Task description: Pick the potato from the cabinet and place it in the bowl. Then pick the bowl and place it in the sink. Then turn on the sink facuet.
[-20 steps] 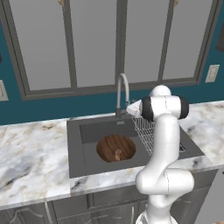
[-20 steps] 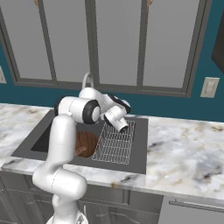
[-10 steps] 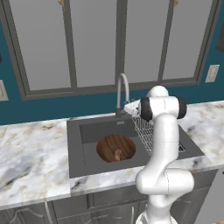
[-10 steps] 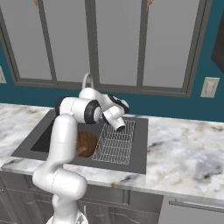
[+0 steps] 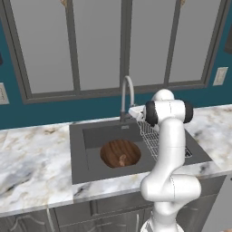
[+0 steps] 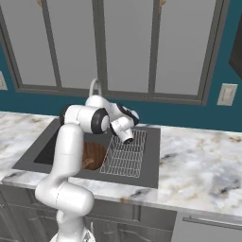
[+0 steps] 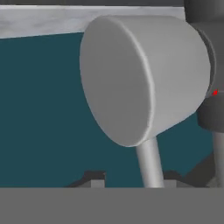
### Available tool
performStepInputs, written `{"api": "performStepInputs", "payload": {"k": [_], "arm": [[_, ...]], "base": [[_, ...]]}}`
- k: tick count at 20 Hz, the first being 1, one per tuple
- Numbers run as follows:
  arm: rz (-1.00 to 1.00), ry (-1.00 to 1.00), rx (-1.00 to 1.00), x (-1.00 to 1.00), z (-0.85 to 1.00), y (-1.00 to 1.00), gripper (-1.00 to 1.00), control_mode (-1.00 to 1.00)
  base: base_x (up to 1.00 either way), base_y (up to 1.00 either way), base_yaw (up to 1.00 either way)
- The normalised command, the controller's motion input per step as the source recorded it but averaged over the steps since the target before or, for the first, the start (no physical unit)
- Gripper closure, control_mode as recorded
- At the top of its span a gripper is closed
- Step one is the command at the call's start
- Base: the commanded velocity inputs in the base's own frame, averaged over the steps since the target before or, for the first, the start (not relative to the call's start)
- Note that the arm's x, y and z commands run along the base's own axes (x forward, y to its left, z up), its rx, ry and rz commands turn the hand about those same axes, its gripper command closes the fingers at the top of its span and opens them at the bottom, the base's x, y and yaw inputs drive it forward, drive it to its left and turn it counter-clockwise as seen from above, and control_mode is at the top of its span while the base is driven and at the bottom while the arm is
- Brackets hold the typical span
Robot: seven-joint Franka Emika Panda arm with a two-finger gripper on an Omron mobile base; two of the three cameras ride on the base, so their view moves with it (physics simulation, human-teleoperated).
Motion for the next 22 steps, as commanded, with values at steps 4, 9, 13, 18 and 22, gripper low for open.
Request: {"api": "performStepInputs", "payload": {"k": [4, 9, 13, 18, 22], "arm": [[0.00, 0.02, 0.15, 0.00, 0.00, -0.79, 1.00, -1.00], [0.00, 0.01, 0.17, 0.00, 0.00, -0.99, 1.00, -1.00], [0.00, 0.00, 0.14, 0.00, -0.01, -0.91, 1.00, -1.00], [0.00, 0.00, 0.07, 0.00, -0.10, -0.68, 1.00, -1.00], [0.00, 0.00, 0.05, 0.00, -0.09, -0.54, 1.00, -1.00]], "base": [[0.00, 0.00, 0.00], [0.00, 0.00, 0.00], [0.00, 0.00, 0.00], [0.00, 0.00, 0.00], [0.00, 0.00, 0.00]]}}
